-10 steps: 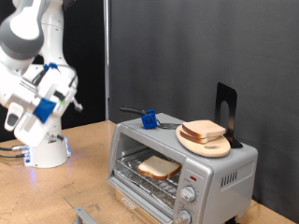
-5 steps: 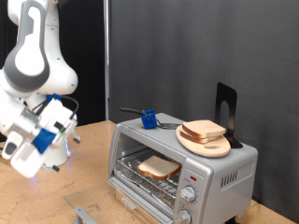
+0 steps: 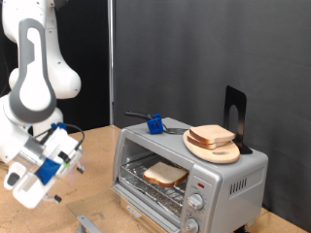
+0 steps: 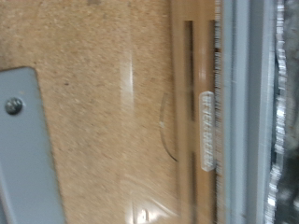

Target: Make a piece of toast with the oven

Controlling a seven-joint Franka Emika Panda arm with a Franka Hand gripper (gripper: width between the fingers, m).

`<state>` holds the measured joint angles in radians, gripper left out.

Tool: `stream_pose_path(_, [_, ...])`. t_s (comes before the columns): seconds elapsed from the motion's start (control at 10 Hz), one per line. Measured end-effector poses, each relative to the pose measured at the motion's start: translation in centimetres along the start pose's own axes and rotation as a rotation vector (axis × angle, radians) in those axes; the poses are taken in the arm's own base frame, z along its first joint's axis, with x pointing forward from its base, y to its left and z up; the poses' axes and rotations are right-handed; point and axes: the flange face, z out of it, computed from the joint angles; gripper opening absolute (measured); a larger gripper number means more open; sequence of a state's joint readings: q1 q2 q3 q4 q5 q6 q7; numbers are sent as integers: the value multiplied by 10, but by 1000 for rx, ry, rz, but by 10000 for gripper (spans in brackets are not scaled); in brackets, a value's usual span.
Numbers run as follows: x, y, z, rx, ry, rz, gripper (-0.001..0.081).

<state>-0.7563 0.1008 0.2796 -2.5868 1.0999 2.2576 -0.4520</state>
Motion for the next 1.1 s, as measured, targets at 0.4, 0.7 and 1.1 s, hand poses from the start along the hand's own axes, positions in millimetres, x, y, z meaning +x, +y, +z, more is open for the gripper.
stream_pose_path(0.4, [7,15,30,-36,-8,-11,682])
stream_pose_path(0.7, [5,21,48,-32,-23,-32,682])
stream_pose_path(1.1, [-5,14,62,-4,-87,-54,682])
